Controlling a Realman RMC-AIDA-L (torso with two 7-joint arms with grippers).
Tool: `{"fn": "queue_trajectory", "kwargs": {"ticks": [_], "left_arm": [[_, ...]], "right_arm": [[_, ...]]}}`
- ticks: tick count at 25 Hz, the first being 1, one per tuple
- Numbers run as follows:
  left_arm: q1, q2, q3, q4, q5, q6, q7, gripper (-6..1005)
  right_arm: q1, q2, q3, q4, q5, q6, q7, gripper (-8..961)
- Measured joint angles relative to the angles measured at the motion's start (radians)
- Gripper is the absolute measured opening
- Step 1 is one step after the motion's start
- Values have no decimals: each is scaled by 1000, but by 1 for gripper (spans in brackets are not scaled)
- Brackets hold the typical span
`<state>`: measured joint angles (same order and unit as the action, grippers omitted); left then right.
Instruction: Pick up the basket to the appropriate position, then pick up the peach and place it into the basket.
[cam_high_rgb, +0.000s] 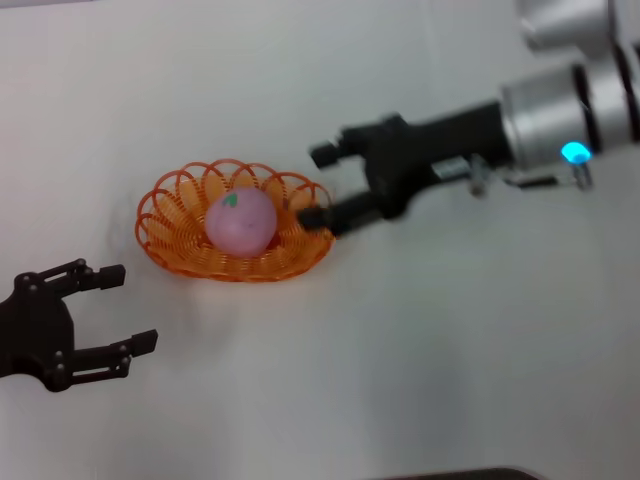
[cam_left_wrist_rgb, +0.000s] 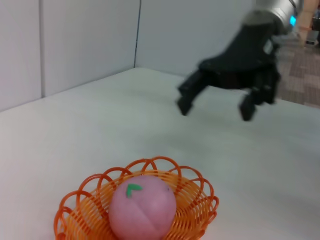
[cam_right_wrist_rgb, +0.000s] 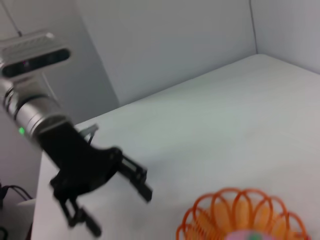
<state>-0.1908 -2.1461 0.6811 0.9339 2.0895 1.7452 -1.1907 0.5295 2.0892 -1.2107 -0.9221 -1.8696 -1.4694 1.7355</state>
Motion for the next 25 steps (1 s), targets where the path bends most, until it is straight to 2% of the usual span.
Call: {"fn": "queue_trajectory", "kwargs": {"ticks": [6,11,18,22,25], "left_arm": [[9,3,-48,-3,4,26,0,846],[16,3,-51,-9,6,27,0,840],[19,2,-46,-56,24,36,2,825],[19,-2,-45,-78,33,37,3,799],[20,-5,-44,-86,34,38,7,793]], "right_arm": [[-135,0,79,117,88,-75,-253,924],[-193,-1,171,284,143,-104,-525,924],[-218,-5,230,348,96,-87,-606,924],[-227,-25,281,348,67,-95,-600,924],[-240,-32,304,349,66,-106,-604,924]]}}
